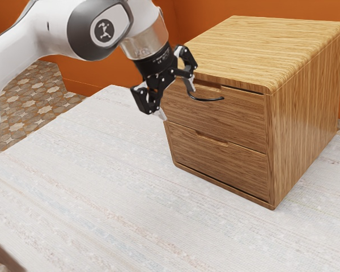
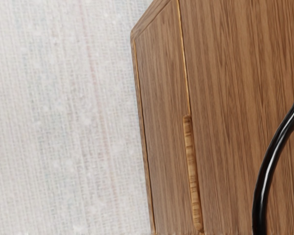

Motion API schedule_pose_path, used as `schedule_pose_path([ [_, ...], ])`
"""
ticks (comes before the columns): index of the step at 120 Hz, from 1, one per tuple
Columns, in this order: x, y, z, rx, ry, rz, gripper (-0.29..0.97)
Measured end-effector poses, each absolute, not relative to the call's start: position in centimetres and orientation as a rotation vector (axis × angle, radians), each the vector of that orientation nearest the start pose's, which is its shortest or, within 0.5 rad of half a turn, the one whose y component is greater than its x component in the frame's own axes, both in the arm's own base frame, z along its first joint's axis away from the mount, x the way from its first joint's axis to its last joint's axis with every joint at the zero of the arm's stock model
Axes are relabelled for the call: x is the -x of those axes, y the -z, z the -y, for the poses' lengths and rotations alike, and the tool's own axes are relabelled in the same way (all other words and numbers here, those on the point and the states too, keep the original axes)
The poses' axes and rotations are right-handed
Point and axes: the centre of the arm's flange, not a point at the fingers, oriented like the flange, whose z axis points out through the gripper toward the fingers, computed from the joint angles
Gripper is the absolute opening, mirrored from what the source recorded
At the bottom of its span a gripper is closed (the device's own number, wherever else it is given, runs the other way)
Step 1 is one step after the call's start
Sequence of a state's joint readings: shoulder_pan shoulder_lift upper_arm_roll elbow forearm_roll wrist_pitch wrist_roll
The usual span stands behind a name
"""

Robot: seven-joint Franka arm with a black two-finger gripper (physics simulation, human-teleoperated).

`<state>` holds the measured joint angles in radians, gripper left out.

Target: Pull the drawer handle with one arm to open the drawer

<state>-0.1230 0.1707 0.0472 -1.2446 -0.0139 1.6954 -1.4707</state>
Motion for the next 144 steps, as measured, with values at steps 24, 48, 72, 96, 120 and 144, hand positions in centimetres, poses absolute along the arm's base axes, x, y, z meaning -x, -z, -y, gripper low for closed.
schedule_pose_path([
  [24,-61.8,-68.3,5.5,2.536,0.335,2.164,0.68],
  [48,-62.1,-67.9,6.2,2.539,0.353,2.184,0.68],
  [72,-62.4,-67.3,6.2,2.526,0.356,2.205,0.68],
  [96,-62.8,-66.8,6.1,2.514,0.356,2.221,0.68],
  [120,-62.8,-66.8,6.0,2.508,0.359,2.233,0.59],
  [144,-62.6,-67.2,6.0,2.503,0.362,2.242,0.35],
])
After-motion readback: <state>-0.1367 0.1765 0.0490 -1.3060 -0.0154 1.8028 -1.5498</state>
